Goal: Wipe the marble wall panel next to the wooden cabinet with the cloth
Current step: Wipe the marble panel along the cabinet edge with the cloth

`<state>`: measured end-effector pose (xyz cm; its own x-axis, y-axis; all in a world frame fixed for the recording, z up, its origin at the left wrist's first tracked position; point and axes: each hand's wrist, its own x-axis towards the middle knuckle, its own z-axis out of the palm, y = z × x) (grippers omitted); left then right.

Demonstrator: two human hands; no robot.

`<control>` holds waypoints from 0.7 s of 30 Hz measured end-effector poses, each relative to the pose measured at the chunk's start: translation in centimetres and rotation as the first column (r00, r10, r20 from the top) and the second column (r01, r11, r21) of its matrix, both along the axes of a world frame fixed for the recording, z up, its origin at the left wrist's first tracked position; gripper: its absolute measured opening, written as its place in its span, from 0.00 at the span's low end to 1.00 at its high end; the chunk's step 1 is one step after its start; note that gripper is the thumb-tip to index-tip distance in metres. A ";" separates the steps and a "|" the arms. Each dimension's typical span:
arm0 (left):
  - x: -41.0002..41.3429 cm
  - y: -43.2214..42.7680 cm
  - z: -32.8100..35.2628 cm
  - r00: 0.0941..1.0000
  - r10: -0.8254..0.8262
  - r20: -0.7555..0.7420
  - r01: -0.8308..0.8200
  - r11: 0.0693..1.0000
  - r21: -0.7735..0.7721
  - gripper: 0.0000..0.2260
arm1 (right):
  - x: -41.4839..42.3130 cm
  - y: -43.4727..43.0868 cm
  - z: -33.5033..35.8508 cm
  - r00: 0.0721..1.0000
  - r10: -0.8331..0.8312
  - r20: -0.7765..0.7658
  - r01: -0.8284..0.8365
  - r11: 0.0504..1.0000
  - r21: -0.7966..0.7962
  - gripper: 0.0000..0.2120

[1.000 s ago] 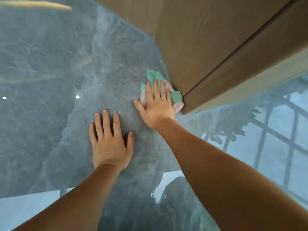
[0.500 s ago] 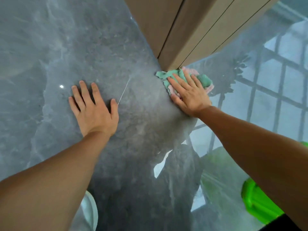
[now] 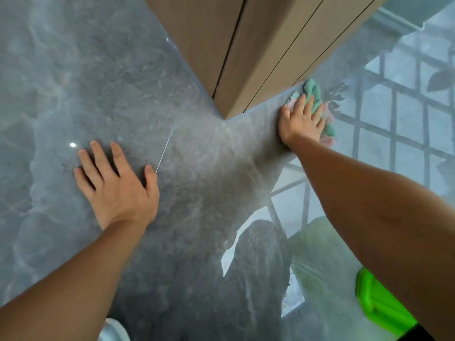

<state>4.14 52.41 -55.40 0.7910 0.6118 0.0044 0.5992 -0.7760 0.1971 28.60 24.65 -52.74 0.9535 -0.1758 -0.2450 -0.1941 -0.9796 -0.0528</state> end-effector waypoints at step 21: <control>-0.1 0.2 0.0 1.000 0.009 -0.020 -0.008 0.999 0.034 0.32 | 2.9 27.6 1.3 0.596 0.799 -0.082 -0.781 0.601 0.171 0.27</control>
